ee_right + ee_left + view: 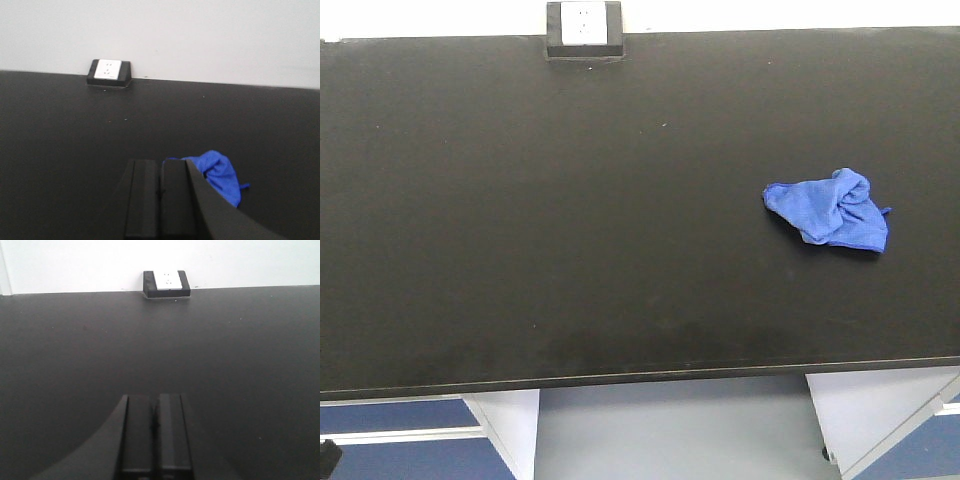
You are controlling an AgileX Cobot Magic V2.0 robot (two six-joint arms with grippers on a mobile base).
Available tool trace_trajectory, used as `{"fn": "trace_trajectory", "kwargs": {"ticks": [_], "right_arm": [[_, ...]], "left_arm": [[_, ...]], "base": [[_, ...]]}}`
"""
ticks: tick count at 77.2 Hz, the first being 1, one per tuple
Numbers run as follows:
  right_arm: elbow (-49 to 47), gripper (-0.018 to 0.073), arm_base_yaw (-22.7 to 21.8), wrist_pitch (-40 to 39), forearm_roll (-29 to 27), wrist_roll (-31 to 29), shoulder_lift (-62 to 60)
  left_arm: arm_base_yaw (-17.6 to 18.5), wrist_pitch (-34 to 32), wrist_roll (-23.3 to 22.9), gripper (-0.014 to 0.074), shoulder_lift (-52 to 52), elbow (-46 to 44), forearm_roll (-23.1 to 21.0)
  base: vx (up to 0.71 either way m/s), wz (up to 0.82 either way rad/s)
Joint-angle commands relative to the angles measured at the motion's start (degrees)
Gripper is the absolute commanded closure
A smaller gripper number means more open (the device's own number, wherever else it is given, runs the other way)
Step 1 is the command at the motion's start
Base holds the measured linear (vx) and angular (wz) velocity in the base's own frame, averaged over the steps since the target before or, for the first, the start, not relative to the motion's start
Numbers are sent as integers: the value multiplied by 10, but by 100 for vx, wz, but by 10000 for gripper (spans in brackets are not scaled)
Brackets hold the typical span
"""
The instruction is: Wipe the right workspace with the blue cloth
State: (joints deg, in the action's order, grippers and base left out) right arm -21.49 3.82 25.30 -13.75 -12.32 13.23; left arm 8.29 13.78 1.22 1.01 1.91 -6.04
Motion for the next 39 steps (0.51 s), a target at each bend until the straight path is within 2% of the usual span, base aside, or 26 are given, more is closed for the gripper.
{"fn": "trace_trajectory", "kwargs": {"ticks": [1,9,18,25,39], "right_arm": [[63,567,-2,-127,5,29,-26],[157,567,-2,-188,5,40,-76],[223,567,-2,-197,12,43,-138],[241,567,-2,-186,16,44,-142],[241,567,-2,-169,61,47,-144]], "left_arm": [[3,-45,1,603,0,-14,-3],[3,-45,1,603,0,-14,-3],[3,-45,1,603,0,-14,-3],[3,-45,1,603,0,-14,-3],[3,-45,1,603,0,-14,-3]], "base": [[0,0],[0,0],[0,0],[0,0],[0,0]]}}
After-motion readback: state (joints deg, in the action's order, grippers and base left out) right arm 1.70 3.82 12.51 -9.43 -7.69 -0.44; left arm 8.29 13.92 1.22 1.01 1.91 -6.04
